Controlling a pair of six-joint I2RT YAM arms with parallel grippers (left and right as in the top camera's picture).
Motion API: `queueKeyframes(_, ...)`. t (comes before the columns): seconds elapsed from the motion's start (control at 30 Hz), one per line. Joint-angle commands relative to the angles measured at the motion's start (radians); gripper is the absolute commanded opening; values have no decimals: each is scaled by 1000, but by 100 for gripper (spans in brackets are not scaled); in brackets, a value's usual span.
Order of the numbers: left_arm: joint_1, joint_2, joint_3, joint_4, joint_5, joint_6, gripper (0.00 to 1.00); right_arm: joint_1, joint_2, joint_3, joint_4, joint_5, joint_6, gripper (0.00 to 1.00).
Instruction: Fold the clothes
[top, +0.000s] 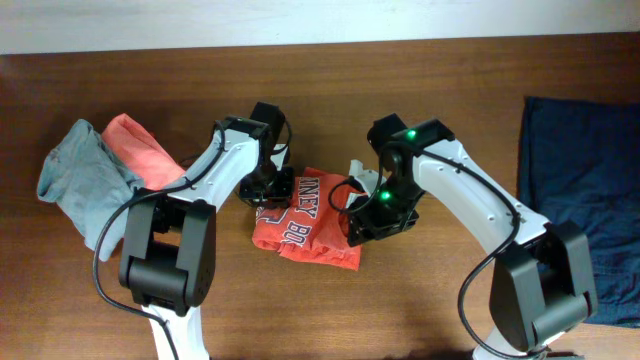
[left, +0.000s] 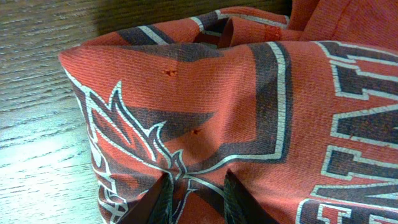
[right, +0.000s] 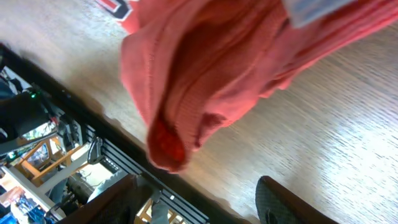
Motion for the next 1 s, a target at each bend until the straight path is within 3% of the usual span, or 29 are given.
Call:
queueKeyframes(0.0,-4,15,10,-2,-14,16,28,36,-21,-5,8,-26,-25,67)
queueKeyframes(0.27,-4,15,10,-3,-14,16,28,80,8,-33,98,95,42,65)
queueKeyframes(0.3,-4,15,10,-5,-14,16,28,82,16,-45,115,120,62,61)
queueKeyframes(0.37,-4,15,10,-5,-14,16,28,81,26,-69,147,151,90,39)
queueKeyframes(0.43,-4,15,10,-5,-14,16,28,81,35,-105,185,190,124,8)
queueKeyframes(0.47,-4,15,10,-5,-14,16,28,79,38,-124,200,214,149,4)
queueKeyframes(0.6,-4,15,10,-6,-14,16,28,79,40,-220,263,340,264,4)
queueKeyframes(0.83,-4,15,10,-8,-14,16,28,79,40,-310,334,389,269,4)
queueKeyframes(0.97,-4,15,10,-27,-11,16,28,79,40,-311,356,422,294,13)
